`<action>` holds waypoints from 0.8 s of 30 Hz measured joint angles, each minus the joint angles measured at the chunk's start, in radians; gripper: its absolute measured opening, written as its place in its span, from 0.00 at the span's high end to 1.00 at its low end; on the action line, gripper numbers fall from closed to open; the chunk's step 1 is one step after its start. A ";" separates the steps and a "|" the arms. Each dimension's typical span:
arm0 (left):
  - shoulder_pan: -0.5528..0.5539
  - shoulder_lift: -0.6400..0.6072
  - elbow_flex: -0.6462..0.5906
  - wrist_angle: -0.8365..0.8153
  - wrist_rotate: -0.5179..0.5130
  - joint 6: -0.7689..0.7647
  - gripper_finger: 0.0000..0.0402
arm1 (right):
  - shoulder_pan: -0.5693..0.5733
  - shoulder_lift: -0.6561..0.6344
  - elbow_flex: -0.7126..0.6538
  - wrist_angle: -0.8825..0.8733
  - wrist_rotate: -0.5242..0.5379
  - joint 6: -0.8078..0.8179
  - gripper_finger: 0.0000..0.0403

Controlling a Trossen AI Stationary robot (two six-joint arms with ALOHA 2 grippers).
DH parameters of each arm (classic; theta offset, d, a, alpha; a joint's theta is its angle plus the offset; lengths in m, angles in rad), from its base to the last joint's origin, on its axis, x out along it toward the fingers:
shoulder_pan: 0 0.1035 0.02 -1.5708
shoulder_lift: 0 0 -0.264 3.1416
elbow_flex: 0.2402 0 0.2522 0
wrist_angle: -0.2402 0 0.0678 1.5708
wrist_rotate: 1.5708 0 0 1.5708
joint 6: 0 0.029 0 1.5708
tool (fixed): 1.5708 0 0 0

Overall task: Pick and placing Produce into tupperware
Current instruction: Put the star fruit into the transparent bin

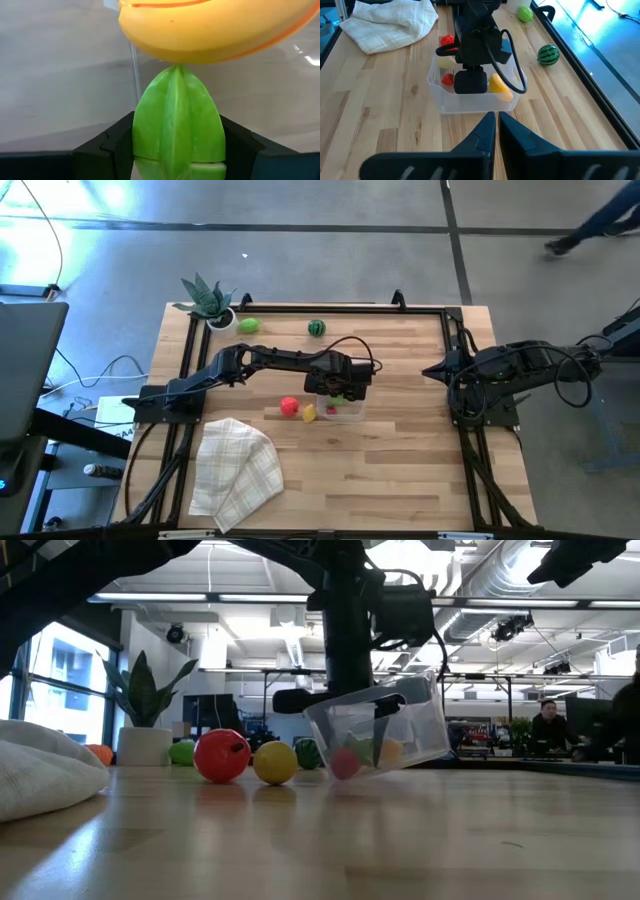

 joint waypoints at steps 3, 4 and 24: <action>0.000 0.000 0.002 0.002 -0.009 0.003 0.48 | 0.000 0.000 0.000 0.000 0.000 0.000 0.97; 0.000 0.001 0.009 -0.003 -0.014 0.005 0.46 | 0.000 0.000 0.000 0.000 0.000 0.000 0.97; 0.001 0.003 0.041 0.002 -0.060 0.130 0.34 | 0.000 0.000 0.000 0.000 0.000 0.000 0.97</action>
